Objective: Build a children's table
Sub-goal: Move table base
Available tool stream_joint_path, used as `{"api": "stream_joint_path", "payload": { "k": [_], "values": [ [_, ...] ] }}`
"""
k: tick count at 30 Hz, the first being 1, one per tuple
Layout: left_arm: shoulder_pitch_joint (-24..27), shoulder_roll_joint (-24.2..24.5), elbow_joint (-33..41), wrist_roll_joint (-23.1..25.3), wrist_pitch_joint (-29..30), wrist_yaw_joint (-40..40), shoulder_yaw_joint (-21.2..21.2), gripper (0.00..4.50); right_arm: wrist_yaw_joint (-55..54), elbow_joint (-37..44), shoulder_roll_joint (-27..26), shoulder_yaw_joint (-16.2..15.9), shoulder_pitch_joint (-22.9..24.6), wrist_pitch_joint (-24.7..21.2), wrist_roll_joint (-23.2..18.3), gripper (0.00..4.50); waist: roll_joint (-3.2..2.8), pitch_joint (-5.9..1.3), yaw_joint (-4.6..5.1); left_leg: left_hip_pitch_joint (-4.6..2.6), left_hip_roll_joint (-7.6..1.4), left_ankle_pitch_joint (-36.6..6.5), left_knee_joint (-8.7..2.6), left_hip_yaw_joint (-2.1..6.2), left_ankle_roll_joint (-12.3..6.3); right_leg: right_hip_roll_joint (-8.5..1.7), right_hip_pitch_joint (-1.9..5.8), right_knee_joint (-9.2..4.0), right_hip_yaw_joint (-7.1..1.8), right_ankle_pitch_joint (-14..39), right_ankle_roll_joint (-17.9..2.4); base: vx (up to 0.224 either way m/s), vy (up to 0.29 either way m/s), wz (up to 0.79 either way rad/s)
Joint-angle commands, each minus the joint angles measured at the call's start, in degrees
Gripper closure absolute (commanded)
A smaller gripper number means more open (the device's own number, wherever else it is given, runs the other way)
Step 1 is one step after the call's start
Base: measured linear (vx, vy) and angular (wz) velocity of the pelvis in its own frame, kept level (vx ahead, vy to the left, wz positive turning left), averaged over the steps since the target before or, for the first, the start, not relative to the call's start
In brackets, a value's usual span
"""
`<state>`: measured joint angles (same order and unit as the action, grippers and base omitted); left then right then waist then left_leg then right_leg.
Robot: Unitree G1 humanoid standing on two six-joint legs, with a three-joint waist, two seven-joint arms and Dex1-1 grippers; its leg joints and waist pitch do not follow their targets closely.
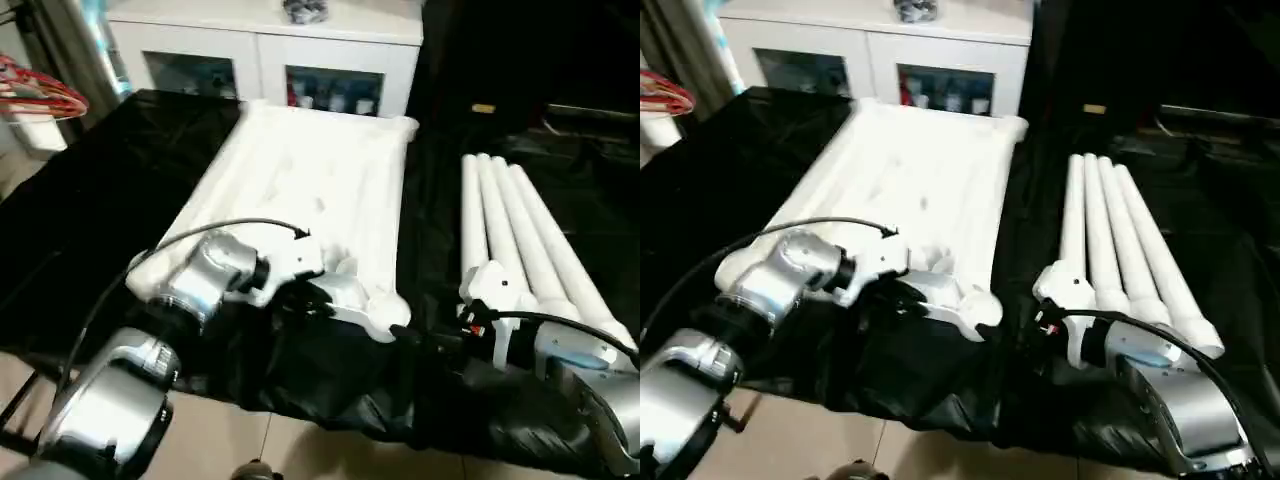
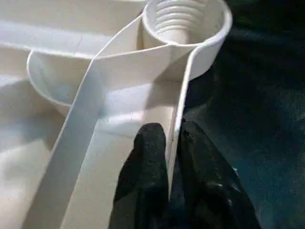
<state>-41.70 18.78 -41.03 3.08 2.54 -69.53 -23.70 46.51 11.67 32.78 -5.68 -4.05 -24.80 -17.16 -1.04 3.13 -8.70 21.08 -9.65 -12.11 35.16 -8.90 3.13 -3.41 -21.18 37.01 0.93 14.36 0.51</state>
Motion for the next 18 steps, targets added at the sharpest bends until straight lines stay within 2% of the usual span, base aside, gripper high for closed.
{"api": "stream_joint_path", "payload": {
  "k": [1, 6, 7, 10, 11, 18],
  "values": [
    [1.6, 0.6, 1.9, -0.4, 1.4, 1.5, 0.9, 4.3, -0.3, 1.5, 0.3, -0.1, 0.4, -0.5, 0.1, 0.0, 0.25, -3.51, -0.11, -0.34, -3.41, -4.7, -4.42, 1.19, -1.58, -5.13, 2.7, -3.83, -2.2, -8.5, -15.3, 0.0, 0.0, 0.0],
    [8.0, 0.8, 12.4, -1.3, 6.2, 5.9, 3.0, 4.46, -1.0, 2.6, -0.2, -0.1, 1.3, -0.9, 0.1, 0.0, 0.22, -3.51, 0.52, -0.33, -3.59, -4.7, -4.48, 1.15, -2.2, -5.15, 2.59, -3.9, -2.18, -8.1, -15.3, 0.0, 0.0, 0.0],
    [10.3, 0.8, 16.5, -1.5, 7.7, 7.2, 3.4, 4.46, -1.2, 3.1, -0.2, 0.0, 1.6, -1.2, -0.1, 0.0, 0.31, -3.43, 0.58, -0.28, -3.5, -4.6, -4.46, 1.11, -2.48, -5.0, 2.53, -3.98, -2.19, -7.8, -15.3, 0.0, 0.0, 0.0],
    [12.6, 0.7, 20.8, -1.7, 9.4, 8.4, 3.7, 4.46, -1.5, 3.5, -0.3, 0.1, 2.0, -1.4, -0.3, 0.0, 0.32, -3.32, 0.62, -0.37, -3.53, -4.9, -4.57, 1.06, -2.54, -4.91, 2.36, -4.17, -2.19, -5.9, -15.0, 0.0, 0.0, 0.0],
    [14.8, 0.4, 24.1, -0.8, 10.1, 10.0, 3.4, 4.46, -1.7, 3.8, -0.3, 0.4, 2.3, -1.7, -0.5, 0.0, 0.53, -3.24, 0.63, -0.38, -3.6, -5.7, -4.66, 1.05, -2.4, -4.92, 2.32, -4.27, -2.23, -3.9, -14.6, 0.0, 0.0, 0.0],
    [20.9, -1.3, 34.1, 0.3, 15.1, 14.6, 1.9, 4.46, -2.6, 5.2, -0.4, 1.0, 3.8, -2.5, -0.8, 0.0, 0.5, -3.14, 0.63, -0.3, -3.47, -5.1, -4.65, 0.98, -2.71, -4.69, 2.08, -4.45, -2.33, -3.5, -13.5, 0.0, 0.0, 0.0]
  ]
}}
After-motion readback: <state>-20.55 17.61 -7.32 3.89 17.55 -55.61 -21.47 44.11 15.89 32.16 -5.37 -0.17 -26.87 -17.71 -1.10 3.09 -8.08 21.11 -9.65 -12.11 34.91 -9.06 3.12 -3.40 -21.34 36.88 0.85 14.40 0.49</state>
